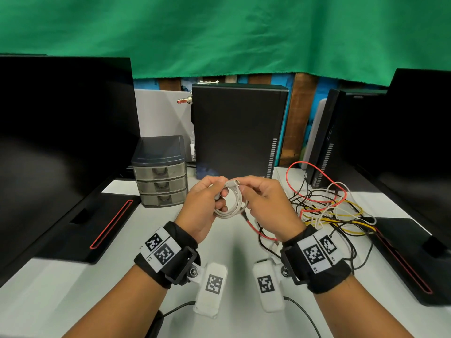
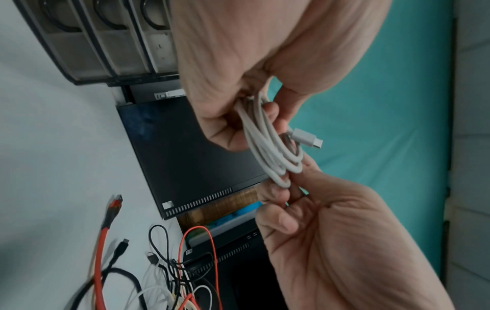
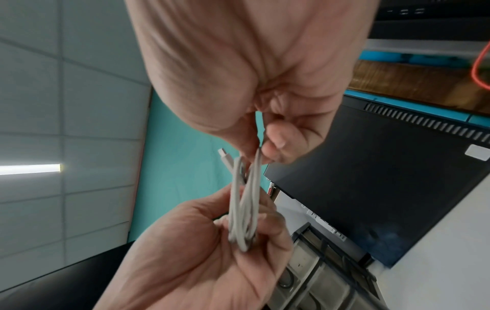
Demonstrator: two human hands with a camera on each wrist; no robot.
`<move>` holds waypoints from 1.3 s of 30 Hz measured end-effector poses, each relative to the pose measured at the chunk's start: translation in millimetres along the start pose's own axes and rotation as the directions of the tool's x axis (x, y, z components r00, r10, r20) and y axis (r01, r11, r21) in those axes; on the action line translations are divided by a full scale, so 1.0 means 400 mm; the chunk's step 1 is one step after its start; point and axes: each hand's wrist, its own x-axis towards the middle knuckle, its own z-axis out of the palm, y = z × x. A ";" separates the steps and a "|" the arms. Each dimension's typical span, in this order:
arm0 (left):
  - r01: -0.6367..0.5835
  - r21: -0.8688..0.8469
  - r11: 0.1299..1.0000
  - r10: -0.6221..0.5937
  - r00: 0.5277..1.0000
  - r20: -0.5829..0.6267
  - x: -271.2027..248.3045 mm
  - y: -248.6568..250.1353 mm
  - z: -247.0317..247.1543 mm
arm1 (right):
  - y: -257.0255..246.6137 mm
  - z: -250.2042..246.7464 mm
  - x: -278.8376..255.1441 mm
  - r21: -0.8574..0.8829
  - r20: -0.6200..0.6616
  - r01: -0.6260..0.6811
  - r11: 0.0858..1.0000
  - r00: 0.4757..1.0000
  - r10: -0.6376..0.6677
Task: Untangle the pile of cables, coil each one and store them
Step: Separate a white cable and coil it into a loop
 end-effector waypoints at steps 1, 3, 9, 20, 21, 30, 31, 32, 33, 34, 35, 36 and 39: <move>0.000 -0.019 1.000 -0.001 1.000 -0.006 0.002 0.002 0.000 | 0.003 0.001 -0.003 0.025 -0.018 -0.007 1.000 1.000 0.008; 0.009 -0.104 0.995 -0.010 1.000 -0.005 0.005 0.007 -0.003 | 0.013 0.004 -0.013 0.086 -0.036 -0.020 0.996 0.999 0.024; 0.000 -0.196 0.981 -0.004 1.000 -0.021 0.007 0.004 -0.007 | 0.040 0.013 -0.029 0.228 -0.133 -0.049 0.972 0.988 0.080; -0.041 0.083 0.996 0.044 0.998 -0.035 -0.007 0.002 0.004 | 0.021 0.007 -0.027 0.168 -0.014 -0.052 0.984 0.998 0.055; -0.043 0.117 0.992 0.046 0.999 -0.024 -0.010 -0.002 0.009 | 0.024 0.010 -0.026 0.081 -0.062 -0.004 0.997 0.998 0.009; 0.097 -0.151 0.984 -0.087 0.994 0.071 -0.019 0.014 0.014 | 0.032 0.013 -0.017 -0.082 -0.231 0.136 0.987 0.961 -0.152; 0.127 -0.173 0.977 -0.114 0.990 0.082 -0.019 0.016 0.013 | 0.030 0.010 -0.018 -0.087 -0.240 0.132 0.987 0.959 -0.150; 0.156 -0.196 0.968 -0.139 0.985 0.099 -0.020 0.020 0.012 | 0.030 0.006 -0.017 -0.098 -0.252 0.127 0.987 0.956 -0.148; 0.181 -0.211 0.960 -0.158 0.980 0.122 -0.020 0.022 0.011 | 0.030 0.003 -0.017 -0.109 -0.266 0.124 0.986 0.952 -0.149; 0.207 -0.224 0.952 -0.177 0.973 0.148 -0.021 0.025 0.011 | 0.030 0.000 -0.018 -0.113 -0.283 0.127 0.986 0.947 -0.154; 0.229 -0.235 0.945 -0.191 0.966 0.174 -0.022 0.026 0.011 | 0.031 -0.002 -0.018 -0.107 -0.301 0.132 0.986 0.940 -0.158; 0.253 -0.252 0.934 -0.205 0.958 0.199 -0.024 0.030 0.012 | 0.032 -0.004 -0.019 -0.093 -0.316 0.138 0.986 0.935 -0.161; 0.312 -0.337 0.888 -0.234 0.939 0.254 -0.023 0.030 0.006 | 0.028 -0.003 -0.023 -0.055 -0.343 0.165 0.985 0.923 -0.173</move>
